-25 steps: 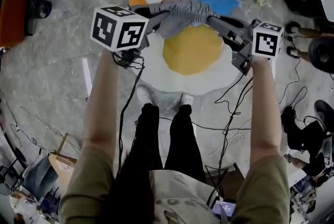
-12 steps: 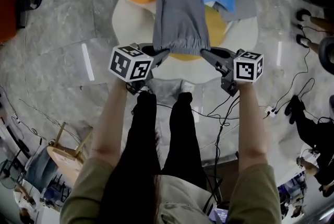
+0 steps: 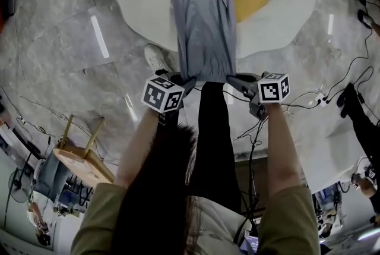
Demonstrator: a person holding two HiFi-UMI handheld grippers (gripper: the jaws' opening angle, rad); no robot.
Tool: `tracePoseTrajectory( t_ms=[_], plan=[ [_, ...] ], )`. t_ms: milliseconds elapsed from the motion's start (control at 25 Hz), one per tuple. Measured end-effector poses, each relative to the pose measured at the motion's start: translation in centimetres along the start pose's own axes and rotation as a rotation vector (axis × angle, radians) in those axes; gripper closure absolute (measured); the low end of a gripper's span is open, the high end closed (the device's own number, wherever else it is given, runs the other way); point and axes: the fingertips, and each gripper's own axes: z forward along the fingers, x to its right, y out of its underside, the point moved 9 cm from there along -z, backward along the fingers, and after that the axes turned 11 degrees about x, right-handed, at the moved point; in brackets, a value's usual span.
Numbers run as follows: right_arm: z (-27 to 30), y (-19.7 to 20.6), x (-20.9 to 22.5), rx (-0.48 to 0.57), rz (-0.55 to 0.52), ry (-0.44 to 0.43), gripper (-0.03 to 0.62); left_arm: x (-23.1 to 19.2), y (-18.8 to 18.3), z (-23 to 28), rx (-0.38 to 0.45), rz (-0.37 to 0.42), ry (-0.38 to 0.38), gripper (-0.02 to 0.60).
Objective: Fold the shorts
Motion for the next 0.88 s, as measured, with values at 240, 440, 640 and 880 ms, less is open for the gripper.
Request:
tracePoseTrajectory(
  t_ms=[240,440,640,880],
  plan=[
    [-1.1,5.0,1.2,-0.085,0.052,0.012,0.559,1.7,5.7,0.8,-0.054,-0.068,-0.019,0.522],
    [-0.7,5.8,1.9,-0.166,0.067,0.022,0.559,1.4,7.9,1.6,-0.074,-0.138,-0.029,0.52],
    [0.4,0.9,2.1,-0.119,0.055,0.019,0.559,-0.6,2.3,2.0,-0.016,-0.058,-0.058,0.514],
    [3.0,-9.0,0.9,0.001,0.043,0.003,0.559,-4.1,-7.0,2.2,0.097,-0.007,-0.117,0.514]
  ],
)
